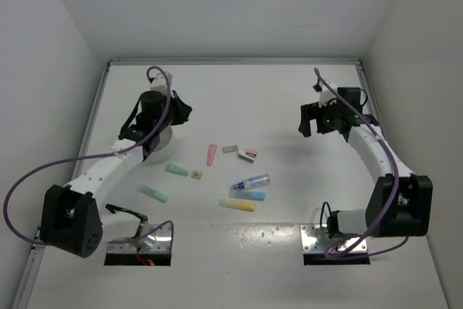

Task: Sort the stationery into containers
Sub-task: Pick up the stationery from the center of the board.

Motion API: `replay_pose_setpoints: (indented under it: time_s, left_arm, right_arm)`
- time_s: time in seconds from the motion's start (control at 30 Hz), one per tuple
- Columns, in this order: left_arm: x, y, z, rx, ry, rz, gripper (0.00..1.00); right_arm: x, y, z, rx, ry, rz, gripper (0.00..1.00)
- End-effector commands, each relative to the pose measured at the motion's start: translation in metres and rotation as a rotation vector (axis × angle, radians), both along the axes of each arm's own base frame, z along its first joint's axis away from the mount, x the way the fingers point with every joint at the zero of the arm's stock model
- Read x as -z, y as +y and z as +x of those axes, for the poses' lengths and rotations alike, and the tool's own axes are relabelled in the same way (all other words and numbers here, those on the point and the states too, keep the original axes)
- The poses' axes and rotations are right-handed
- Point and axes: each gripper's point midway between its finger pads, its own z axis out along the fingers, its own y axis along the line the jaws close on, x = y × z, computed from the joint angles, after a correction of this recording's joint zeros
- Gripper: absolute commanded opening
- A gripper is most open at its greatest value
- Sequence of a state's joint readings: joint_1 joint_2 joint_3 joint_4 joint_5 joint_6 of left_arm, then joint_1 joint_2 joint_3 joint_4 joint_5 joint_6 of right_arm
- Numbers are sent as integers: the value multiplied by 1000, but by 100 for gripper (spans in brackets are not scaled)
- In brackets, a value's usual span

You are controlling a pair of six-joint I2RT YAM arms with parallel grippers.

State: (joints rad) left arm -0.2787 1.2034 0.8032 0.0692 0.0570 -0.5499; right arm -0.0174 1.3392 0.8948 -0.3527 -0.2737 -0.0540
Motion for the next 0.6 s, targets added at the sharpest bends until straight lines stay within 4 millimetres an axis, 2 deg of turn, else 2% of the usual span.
replay_pose_setpoints:
  time_s: [0.0, 0.03, 0.1, 0.13, 0.17, 0.2, 0.23, 0.27, 0.3, 0.33, 0.37, 0.4, 0.43, 0.47, 0.5, 0.53, 0.57]
  left_arm:
    - [6, -36, -2, 112, 46, 48, 1]
    - [20, -40, -6, 133, 100, 80, 9]
    - [27, -56, -6, 193, 140, 95, 40]
    - [45, -67, -8, 227, 194, 109, 62]
    - [58, -70, -12, 244, 241, 136, 68]
    - [60, -74, -10, 245, 257, 149, 76]
    - [68, -78, -12, 247, 281, 170, 77]
    - [84, -76, -15, 238, 326, 199, 77]
    - [89, -77, -15, 227, 337, 220, 77]
    - [90, -72, -11, 193, 336, 266, 76]
    - [94, -76, -14, 201, 347, 300, 68]
    - [107, -74, -19, 207, 387, 344, 65]
    - [110, -72, -18, 204, 394, 368, 61]
    - [115, -75, -20, 221, 408, 387, 43]
    - [125, -73, -23, 231, 448, 415, 36]
    - [130, -72, -24, 233, 470, 425, 34]
    - [136, -72, -28, 235, 490, 445, 34]
  right_arm:
    - [-14, -3, 6, -46, -19, -43, 99]
    - [-14, 1, 5, -74, -24, -35, 99]
    - [-13, 9, -1, -139, -15, -20, 99]
    - [-14, 14, -2, -148, -11, 14, 70]
    - [-14, 14, -2, -148, -1, 15, 16]
    - [-11, 14, -1, -148, 16, 17, 0]
    - [-16, 18, 0, -151, 10, 37, 0]
    - [-16, 18, 0, -151, 10, 38, 0]
    - [-15, 16, 0, -136, 15, 35, 28]
    - [-15, 16, 1, -142, 12, 29, 61]
    - [-15, 14, 1, -135, 12, 21, 99]
    - [-11, 14, -1, -142, 20, 16, 100]
    - [-11, 14, -2, -142, 20, 16, 100]
    - [-11, 13, -1, -150, 16, 9, 85]
    - [-12, 17, -2, -164, 14, 25, 52]
    - [-12, 17, -2, -164, 14, 25, 32]
    - [-12, 19, -2, -172, 13, 34, 27]
